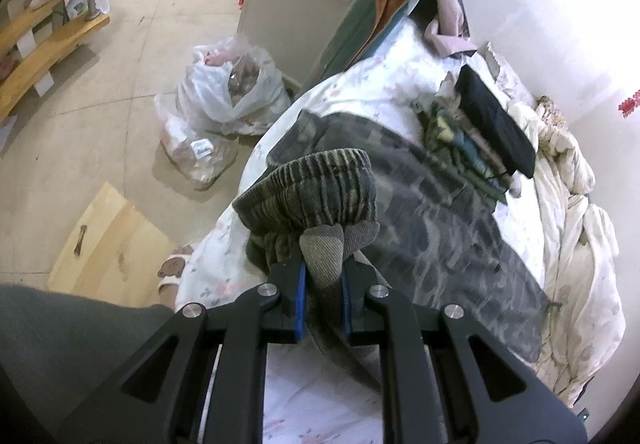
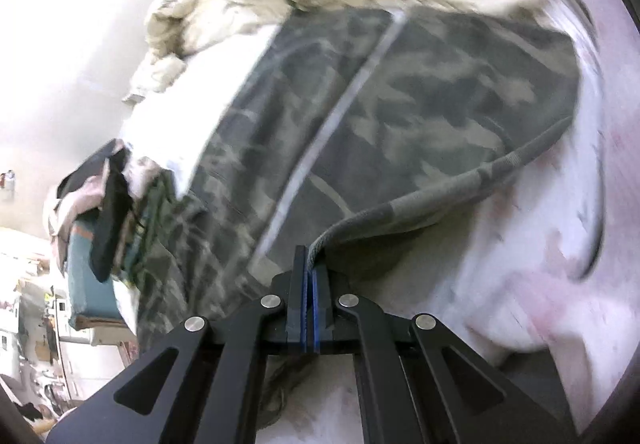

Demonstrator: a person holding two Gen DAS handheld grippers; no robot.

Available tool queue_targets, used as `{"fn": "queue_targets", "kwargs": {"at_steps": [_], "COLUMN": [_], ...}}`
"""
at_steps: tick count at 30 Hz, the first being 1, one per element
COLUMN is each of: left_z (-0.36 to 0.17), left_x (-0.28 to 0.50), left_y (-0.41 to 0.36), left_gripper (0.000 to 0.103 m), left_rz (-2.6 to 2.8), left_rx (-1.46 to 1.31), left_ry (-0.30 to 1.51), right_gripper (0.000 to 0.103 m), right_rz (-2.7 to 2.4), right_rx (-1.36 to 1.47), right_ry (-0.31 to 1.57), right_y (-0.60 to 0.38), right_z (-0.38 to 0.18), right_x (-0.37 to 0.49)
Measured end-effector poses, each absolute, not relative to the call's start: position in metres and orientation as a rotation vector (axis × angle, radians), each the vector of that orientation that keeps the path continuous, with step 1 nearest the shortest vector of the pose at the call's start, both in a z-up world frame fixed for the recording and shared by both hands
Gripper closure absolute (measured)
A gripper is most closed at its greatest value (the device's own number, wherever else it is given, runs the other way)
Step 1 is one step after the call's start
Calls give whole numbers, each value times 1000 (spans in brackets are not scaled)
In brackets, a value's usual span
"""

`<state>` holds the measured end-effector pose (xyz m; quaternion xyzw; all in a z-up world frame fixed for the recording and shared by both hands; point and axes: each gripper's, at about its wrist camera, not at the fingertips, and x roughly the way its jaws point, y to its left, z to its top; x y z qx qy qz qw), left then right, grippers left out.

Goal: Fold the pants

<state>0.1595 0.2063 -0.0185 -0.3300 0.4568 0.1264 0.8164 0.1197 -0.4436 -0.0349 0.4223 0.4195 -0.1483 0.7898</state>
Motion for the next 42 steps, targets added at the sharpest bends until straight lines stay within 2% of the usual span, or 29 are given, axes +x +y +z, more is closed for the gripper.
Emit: {"fn": "queue_targets", "kwargs": {"at_steps": [9,13,17,21,24,28,30,31,32,34,35,36,37,38,39,40,42], "left_z": [13,16,8,-34,-73,-109,-118,-122,-122,-110,-99,-88,-79,-70,-61,-53,-39], "left_x": [196,237,308,378,407,422,425,426,426,423,420,416,411,407,403,397,382], "left_y": [211,216,201,186,181,188,194,197,201,201,198,195,192,189,187,184,180], "left_gripper": [93,93,93,92,88,83,73,73,72,61,43,23,17,12,12,12,12], "left_rz": [260,284,311,352,374,403,409,412,411,408,409,415,417,414,397,368,298], "left_rx": [-720,-724,-575,-384,-316,-287,-307,-318,-341,-376,-361,-337,-319,-312,-317,-334,-390], "left_ry": [923,924,949,1048,1146,1148,1162,1186,1207,1212,1186,1151,1125,1101,1087,1095,1098], "right_gripper": [103,103,103,103,103,97,97,95,92,87,83,74,67,47,26,22,21], "right_rz": [-154,-101,-91,-77,-87,-96,-86,-72,-55,-30,-27,-26,-20,-5,18,34,23], "right_rx": [832,759,591,467,419,347,357,364,369,388,396,405,417,438,458,466,443], "right_ry": [806,846,956,1071,1140,1204,1201,1198,1199,1213,1209,1196,1176,1155,1134,1119,1076], "right_y": [-439,-430,-412,-392,-378,-368,-371,-372,-373,-374,-374,-376,-377,-379,-384,-391,-408], "right_z": [19,19,-19,-86,-132,-171,-177,-177,-176,-168,-163,-155,-146,-135,-126,-115,-92], "right_x": [228,314,423,498,524,539,539,537,535,524,518,508,497,484,471,457,435]}}
